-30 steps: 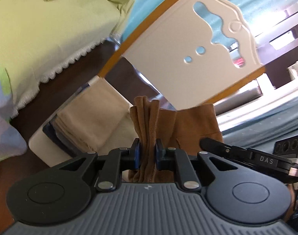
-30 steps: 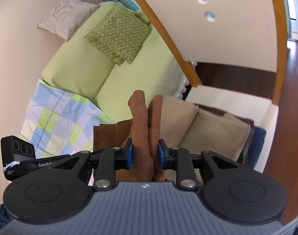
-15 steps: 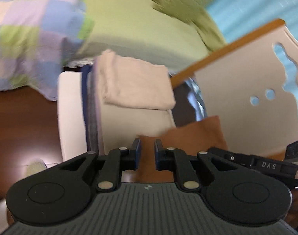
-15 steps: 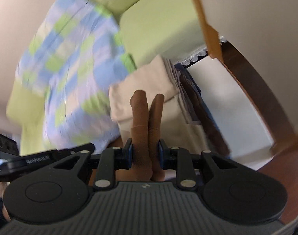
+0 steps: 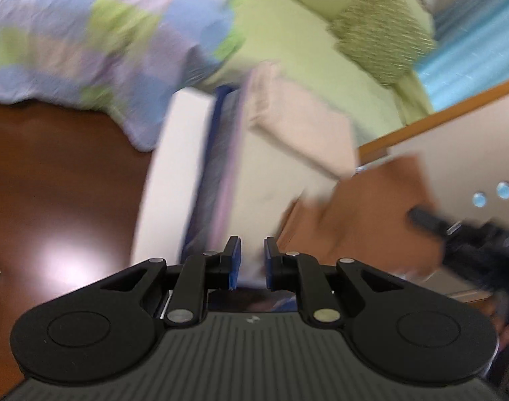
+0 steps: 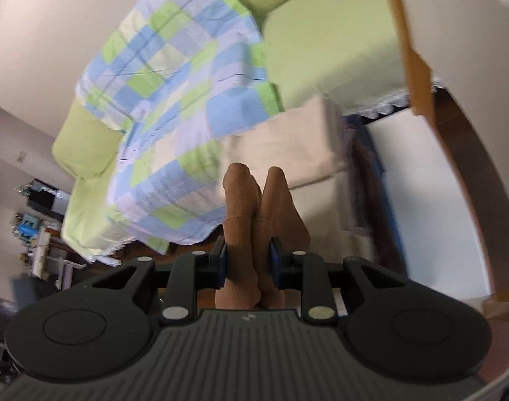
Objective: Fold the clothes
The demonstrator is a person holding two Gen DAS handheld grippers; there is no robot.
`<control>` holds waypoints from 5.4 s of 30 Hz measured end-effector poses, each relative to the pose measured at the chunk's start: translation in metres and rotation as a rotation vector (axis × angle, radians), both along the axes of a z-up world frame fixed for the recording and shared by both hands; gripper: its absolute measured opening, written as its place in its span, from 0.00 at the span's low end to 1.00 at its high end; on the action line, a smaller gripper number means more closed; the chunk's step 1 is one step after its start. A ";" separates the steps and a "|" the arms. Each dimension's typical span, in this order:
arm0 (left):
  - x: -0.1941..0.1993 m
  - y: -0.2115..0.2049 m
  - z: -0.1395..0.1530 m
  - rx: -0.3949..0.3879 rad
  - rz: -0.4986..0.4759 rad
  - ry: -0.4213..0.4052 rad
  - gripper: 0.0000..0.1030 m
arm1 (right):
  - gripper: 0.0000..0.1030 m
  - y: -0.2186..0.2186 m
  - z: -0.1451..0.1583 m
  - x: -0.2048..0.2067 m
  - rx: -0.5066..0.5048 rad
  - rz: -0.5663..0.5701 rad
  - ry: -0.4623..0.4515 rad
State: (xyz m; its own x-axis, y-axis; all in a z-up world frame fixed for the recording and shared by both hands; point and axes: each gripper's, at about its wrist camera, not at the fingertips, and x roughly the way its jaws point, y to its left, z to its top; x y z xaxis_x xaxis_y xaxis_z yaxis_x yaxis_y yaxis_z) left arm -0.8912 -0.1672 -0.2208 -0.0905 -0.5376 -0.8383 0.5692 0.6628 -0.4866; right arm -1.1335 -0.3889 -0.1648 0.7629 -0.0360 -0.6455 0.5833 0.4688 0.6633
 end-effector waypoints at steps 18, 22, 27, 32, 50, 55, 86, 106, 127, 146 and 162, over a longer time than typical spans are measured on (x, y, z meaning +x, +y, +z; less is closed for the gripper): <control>-0.025 -0.054 -0.008 -0.123 -0.197 -0.114 0.14 | 0.21 -0.038 -0.087 -0.002 0.014 0.010 0.058; -0.035 -0.079 -0.014 -0.132 -0.267 -0.161 0.14 | 0.21 -0.034 -0.090 -0.015 0.004 -0.041 0.011; -0.035 -0.088 -0.026 -0.111 -0.280 -0.186 0.14 | 0.21 -0.024 -0.099 -0.026 -0.006 -0.104 -0.006; -0.033 -0.091 -0.037 -0.096 -0.289 -0.182 0.16 | 0.28 -0.016 -0.114 -0.035 0.027 -0.178 0.005; -0.012 -0.112 -0.035 -0.128 -0.208 -0.215 0.19 | 0.12 -0.016 -0.092 0.024 -0.385 0.031 0.175; -0.002 -0.105 -0.047 -0.150 -0.157 -0.160 0.18 | 0.11 -0.030 -0.112 0.023 -0.288 0.002 0.133; -0.052 -0.102 -0.020 -0.014 -0.326 -0.290 0.20 | 0.17 0.023 -0.077 0.000 -0.523 0.074 0.205; -0.050 -0.123 -0.029 0.084 -0.340 -0.327 0.24 | 0.04 -0.021 -0.105 0.040 -0.459 0.116 0.162; -0.087 -0.107 -0.016 0.026 -0.452 -0.321 0.27 | 0.08 0.040 -0.096 -0.008 -0.468 0.138 0.253; -0.054 -0.108 -0.006 -0.063 -0.349 -0.369 0.29 | 0.10 0.026 -0.079 -0.005 -0.470 0.101 0.202; -0.031 -0.104 -0.017 -0.048 -0.326 -0.407 0.26 | 0.08 0.021 -0.084 0.007 -0.468 0.129 0.262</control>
